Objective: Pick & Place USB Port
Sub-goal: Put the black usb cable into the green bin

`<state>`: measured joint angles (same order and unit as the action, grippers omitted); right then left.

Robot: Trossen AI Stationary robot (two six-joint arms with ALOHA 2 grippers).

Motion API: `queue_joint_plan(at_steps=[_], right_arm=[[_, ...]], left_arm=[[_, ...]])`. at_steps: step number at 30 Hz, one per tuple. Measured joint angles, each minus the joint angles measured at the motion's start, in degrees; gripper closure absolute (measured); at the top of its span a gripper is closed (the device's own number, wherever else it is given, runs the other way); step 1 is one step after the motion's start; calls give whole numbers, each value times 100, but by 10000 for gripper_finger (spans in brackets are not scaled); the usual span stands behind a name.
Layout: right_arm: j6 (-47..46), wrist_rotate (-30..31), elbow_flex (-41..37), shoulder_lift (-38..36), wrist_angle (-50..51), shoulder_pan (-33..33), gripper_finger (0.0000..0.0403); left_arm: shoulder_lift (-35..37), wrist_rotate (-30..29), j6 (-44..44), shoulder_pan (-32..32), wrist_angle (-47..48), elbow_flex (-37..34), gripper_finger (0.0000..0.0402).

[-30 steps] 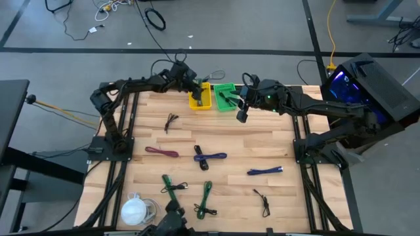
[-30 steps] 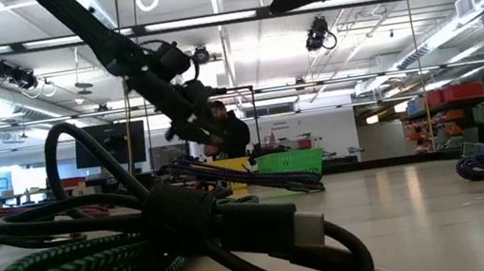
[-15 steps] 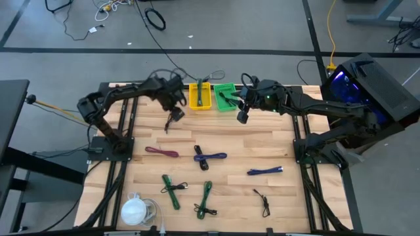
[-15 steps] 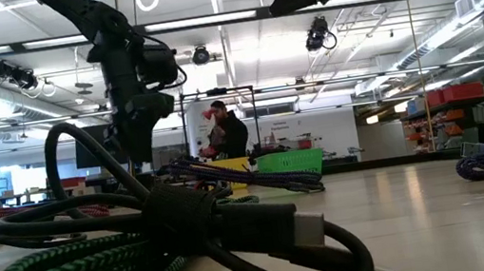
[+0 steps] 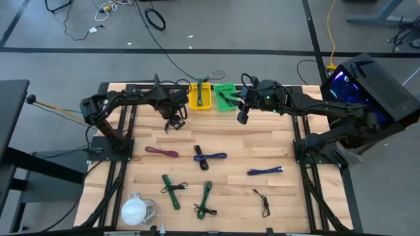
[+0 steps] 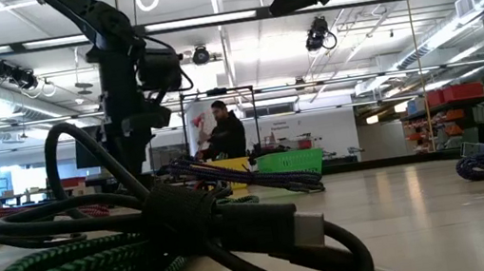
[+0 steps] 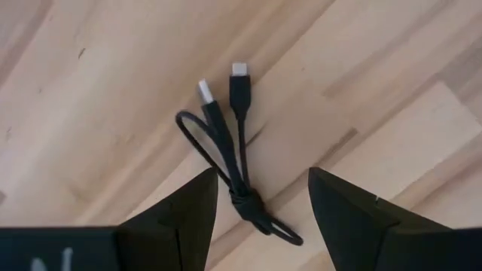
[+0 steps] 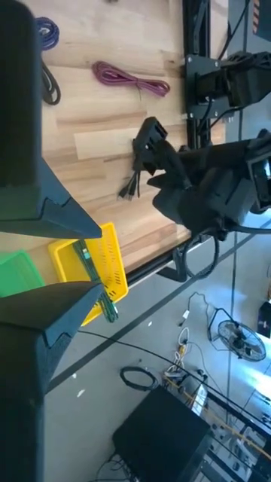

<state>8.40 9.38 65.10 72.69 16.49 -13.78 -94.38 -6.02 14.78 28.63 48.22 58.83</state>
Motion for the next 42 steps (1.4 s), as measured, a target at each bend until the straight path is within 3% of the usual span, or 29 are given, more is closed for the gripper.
queue_joint_plan(at_steps=[8,13,17,21,28,33,37,42], right_arm=[[0,-145,0,0,5,6,300],[-1,-143,0,0,-10,8,300],[-43,-141,0,0,-14,10,300],[-43,-139,0,0,-18,10,300],[-103,-134,0,0,-3,10,300],[-172,-130,0,-2,151,10,300],[-146,-135,0,-2,152,10,300],[-48,-155,0,132,-114,10,300]], left_arm=[[-204,-319,238,35,-193,-487,189],[-200,107,144,45,-946,-812,203],[-217,346,159,56,-977,-857,255],[-225,379,92,73,-949,-833,363],[-207,242,-119,80,-859,-663,374],[439,420,-347,72,-866,-642,374],[1449,762,-556,22,-1094,-634,374],[2725,1412,-834,-247,-2439,-671,374]])
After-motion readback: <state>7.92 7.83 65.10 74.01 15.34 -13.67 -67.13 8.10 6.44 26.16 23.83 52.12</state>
